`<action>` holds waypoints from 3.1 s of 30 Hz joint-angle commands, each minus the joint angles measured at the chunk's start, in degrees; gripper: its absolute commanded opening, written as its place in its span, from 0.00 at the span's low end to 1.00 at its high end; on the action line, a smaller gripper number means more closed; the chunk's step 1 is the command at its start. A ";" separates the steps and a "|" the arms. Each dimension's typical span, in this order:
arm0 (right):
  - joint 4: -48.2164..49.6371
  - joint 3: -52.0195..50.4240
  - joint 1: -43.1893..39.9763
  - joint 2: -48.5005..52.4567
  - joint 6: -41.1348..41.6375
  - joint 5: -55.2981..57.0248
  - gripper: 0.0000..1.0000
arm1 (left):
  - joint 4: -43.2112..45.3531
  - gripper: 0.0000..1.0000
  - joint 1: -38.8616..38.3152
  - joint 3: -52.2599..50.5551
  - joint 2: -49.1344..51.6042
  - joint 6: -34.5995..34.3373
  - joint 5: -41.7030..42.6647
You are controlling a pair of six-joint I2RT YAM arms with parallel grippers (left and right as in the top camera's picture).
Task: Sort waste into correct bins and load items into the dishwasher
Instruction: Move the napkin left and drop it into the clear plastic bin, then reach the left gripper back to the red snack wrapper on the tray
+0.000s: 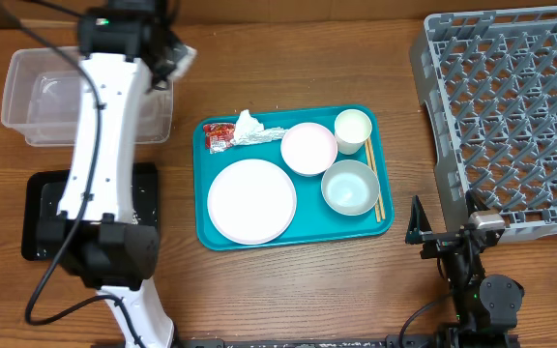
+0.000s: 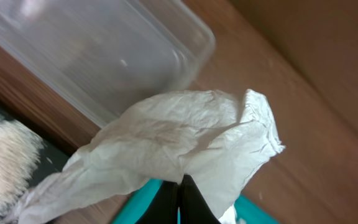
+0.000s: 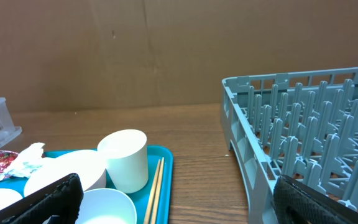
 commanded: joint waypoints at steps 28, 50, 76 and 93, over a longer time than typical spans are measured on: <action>0.33 -0.61 -0.33 -0.57 0.02 0.33 1.00 | -3.91 0.93 7.45 -1.09 7.91 18.45 24.09; 0.33 -0.61 -0.33 -0.57 0.02 0.33 1.00 | 8.63 0.51 -18.80 -14.34 9.79 7.72 14.78; 0.33 -0.61 -0.33 -0.57 0.00 0.33 1.00 | 19.17 0.66 -17.29 -25.40 9.79 -7.85 9.35; 0.33 -0.61 -0.33 -0.57 0.00 0.33 1.00 | 23.82 0.63 -17.73 -28.63 10.10 -6.40 11.13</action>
